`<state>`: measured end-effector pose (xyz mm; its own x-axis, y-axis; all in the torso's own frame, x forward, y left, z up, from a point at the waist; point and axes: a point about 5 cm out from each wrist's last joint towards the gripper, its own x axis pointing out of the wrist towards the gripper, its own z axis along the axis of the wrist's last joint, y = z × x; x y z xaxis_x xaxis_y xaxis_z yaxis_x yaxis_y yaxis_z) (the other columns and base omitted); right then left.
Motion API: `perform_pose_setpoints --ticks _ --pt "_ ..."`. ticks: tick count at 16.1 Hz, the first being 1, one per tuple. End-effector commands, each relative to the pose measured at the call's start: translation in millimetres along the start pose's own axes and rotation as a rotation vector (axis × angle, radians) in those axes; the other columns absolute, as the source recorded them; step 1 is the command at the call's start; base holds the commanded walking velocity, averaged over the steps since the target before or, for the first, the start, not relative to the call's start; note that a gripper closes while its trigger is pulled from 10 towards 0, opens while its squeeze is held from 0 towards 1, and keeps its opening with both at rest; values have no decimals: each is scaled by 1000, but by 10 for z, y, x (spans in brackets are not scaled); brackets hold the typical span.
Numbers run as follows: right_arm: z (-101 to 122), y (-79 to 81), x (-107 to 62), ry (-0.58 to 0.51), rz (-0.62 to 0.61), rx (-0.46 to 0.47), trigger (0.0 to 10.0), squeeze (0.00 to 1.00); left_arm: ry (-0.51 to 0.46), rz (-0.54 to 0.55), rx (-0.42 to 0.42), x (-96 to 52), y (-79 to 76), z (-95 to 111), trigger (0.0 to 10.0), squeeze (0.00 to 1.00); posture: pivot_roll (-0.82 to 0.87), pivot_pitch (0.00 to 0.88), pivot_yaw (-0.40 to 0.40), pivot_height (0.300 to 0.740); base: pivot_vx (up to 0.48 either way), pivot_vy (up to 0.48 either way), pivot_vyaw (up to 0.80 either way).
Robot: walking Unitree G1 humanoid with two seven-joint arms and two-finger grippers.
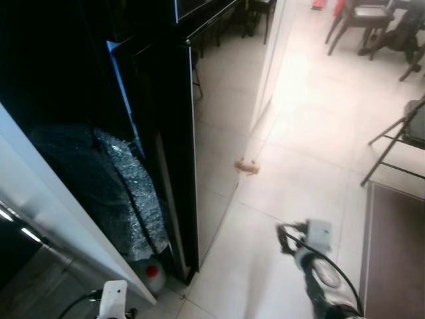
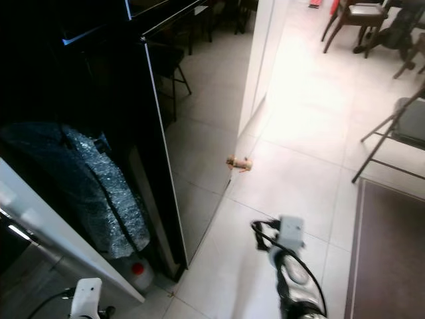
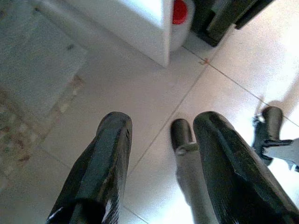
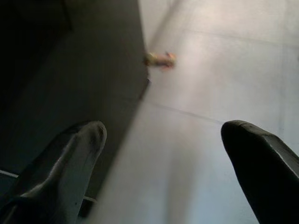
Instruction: Restocking fridge
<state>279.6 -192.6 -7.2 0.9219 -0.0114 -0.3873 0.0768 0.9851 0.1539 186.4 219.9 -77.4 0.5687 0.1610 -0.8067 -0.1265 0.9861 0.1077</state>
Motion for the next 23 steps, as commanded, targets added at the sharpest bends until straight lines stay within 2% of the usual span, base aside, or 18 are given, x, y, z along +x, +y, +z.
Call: perform_pose_setpoints --ticks 1,2,4,5,6,7,9,10,11,14,16,18,20,22,23 --pt "110 48 29 -64 23 -1 10000 0 -4 11 -6 -5 53 -6 10000 0 -123 82 -4 740 0 0 0" --pt "275 147 61 -166 62 3 10000 0 -13 9 -6 -1 76 26 10000 0 -134 85 -3 740 0 0 0" --pt "393 203 62 -242 92 -2 10000 0 -16 6 -3 2 73 48 10000 0 -135 75 4 740 0 0 0" --pt "478 314 34 -314 158 -45 10000 0 -18 5 -1 5 73 63 10000 0 -157 73 4 740 0 0 0" --pt "474 409 -14 -338 221 -125 10000 0 -18 7 2 6 78 71 10000 0 -164 74 1 740 0 0 0" --pt "387 351 -21 -299 217 -120 10000 0 -16 9 4 7 78 72 10000 0 -169 76 0 740 0 0 0" --pt "83 86 -4 -82 65 -99 10000 0 -15 12 1 6 75 67 10000 0 -160 69 0 740 0 0 0" --pt "26 61 -8 -38 45 -103 10000 0 -15 13 -1 6 74 65 10000 0 -157 67 -2 740 0 0 0" --pt "-130 37 -26 82 10 -63 10000 0 -16 12 -5 5 78 62 10000 0 -149 61 -6 740 0 0 0" --pt "-313 195 -45 220 52 -29 10000 0 -15 16 -12 -2 97 29 10000 0 -104 50 -22 740 0 0 0" --pt "-412 273 -69 291 73 -84 10000 0 -9 18 -17 -7 99 -1 10000 0 -92 47 -24 740 0 0 0" --pt "-478 279 -96 331 59 -95 10000 0 5 19 -25 -11 85 -38 10000 0 -75 39 -30 740 0 0 0" --pt "-624 251 -173 425 34 -177 10000 0 12 17 -28 -14 69 -66 10000 0 -79 28 -33 740 0 0 0" --pt "-755 254 -256 478 62 -226 10000 0 17 11 -24 -16 53 -84 10000 0 -88 18 -33 740 0 0 0" --pt "-799 244 -289 491 61 -213 10000 0 16 7 -20 -17 47 -88 10000 0 -95 17 -34 740 0 0 0"
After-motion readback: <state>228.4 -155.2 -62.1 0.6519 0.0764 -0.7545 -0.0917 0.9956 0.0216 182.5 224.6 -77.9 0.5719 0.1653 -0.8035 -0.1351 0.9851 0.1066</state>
